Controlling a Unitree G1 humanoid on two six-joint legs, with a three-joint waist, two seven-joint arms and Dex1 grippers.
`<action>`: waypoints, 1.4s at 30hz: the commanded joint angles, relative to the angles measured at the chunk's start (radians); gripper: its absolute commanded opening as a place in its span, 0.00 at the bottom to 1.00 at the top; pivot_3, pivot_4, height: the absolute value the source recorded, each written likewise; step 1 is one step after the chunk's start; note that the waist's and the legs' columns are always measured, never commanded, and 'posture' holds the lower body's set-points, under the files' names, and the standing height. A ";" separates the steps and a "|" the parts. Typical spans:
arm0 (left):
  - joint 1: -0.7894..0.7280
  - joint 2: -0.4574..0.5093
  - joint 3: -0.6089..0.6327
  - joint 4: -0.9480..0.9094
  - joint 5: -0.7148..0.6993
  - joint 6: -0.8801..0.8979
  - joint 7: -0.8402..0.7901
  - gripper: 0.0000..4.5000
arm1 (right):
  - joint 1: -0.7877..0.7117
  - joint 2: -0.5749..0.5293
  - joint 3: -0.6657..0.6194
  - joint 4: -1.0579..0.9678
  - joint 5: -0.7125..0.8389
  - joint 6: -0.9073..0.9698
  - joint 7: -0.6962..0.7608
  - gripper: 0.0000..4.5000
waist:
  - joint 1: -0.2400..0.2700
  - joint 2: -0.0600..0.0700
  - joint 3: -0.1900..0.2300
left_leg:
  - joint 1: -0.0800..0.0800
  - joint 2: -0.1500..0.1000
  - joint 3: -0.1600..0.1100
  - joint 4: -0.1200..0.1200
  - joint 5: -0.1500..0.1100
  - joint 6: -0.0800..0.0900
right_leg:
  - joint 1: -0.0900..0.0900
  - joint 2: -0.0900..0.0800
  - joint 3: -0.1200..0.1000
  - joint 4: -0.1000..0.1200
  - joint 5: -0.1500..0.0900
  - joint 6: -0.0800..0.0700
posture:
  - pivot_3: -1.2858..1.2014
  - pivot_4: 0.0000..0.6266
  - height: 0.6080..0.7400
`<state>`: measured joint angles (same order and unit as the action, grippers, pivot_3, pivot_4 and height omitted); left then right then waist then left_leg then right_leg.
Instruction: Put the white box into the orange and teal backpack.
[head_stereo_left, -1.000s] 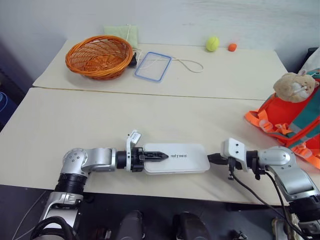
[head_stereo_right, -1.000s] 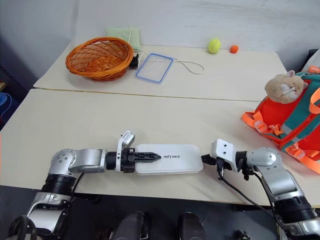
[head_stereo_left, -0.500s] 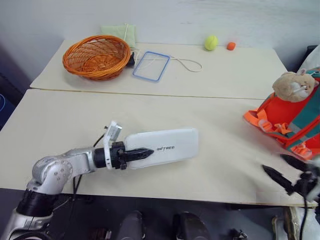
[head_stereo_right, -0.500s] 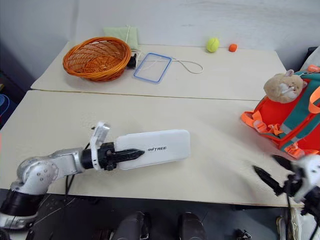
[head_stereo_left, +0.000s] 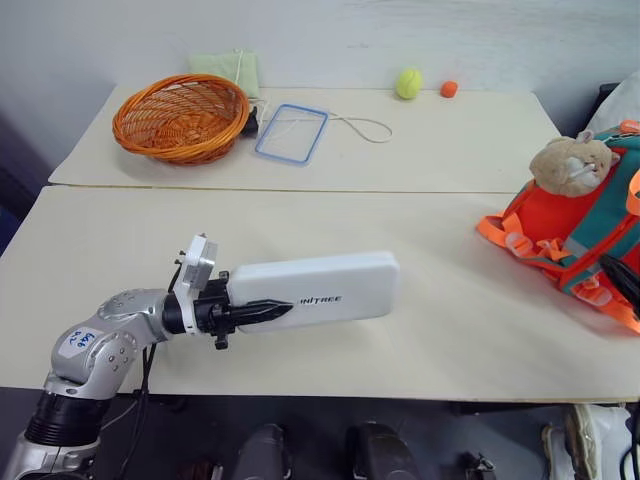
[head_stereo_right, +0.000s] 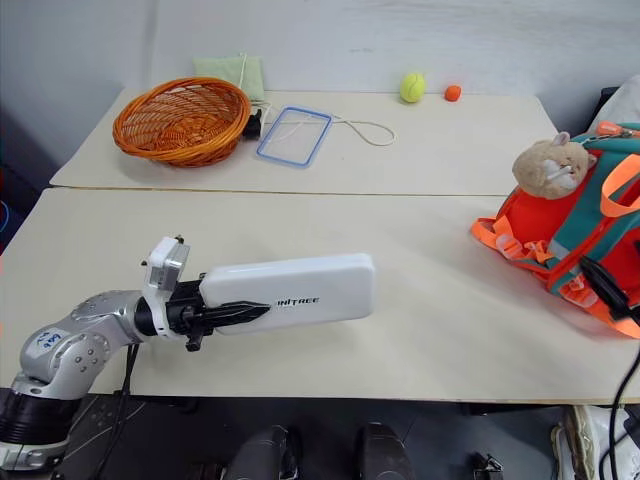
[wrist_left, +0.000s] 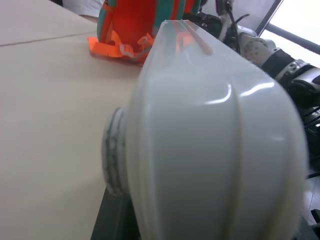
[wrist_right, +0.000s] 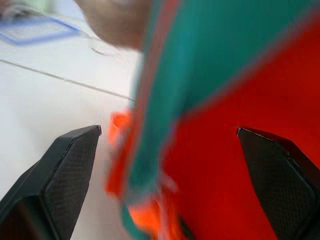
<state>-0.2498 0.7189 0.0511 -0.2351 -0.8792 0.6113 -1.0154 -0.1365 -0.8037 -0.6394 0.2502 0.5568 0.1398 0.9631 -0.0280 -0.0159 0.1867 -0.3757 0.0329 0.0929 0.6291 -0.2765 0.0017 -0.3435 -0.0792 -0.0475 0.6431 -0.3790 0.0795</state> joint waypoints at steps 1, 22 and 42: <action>-0.019 0.025 0.081 0.019 -0.003 -0.004 -0.020 0.28 | -0.095 0.003 0.077 0.037 0.007 0.025 0.026 0.87 | 0.000 0.000 0.000 | 0.000 0.000 0.000 0.000 0.000 0.000 | 0.000 0.000 0.000 0.001 0.000 0.000 | 0.52 0.24 1.00; -0.090 0.052 0.398 0.279 -0.077 0.160 0.052 0.28 | -0.214 0.257 0.578 -0.714 0.422 0.522 0.040 0.00 | -0.015 -0.001 0.002 | -0.015 0.002 0.000 0.003 0.001 -0.002 | -0.019 -0.001 0.000 0.012 0.000 0.000 | 0.52 0.24 1.00; 0.091 0.067 0.570 -0.083 -0.262 0.182 0.055 0.28 | -0.167 0.036 0.517 -0.592 0.364 0.557 0.165 0.00 | -0.001 -0.007 0.003 | -0.016 -0.003 -0.003 0.004 -0.001 0.003 | -0.015 -0.006 -0.002 0.004 0.001 0.002 | 0.52 0.24 1.00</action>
<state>-0.1484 0.7857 0.6118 -0.2903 -1.1401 0.8323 -0.9588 -0.2911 -0.7715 -0.1117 -0.3282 0.9192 0.7156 1.1176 -0.0287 -0.0226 0.1894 -0.3917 0.0301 0.0903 0.6336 -0.2777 0.0044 -0.3585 -0.0851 -0.0492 0.6473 -0.3780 0.0812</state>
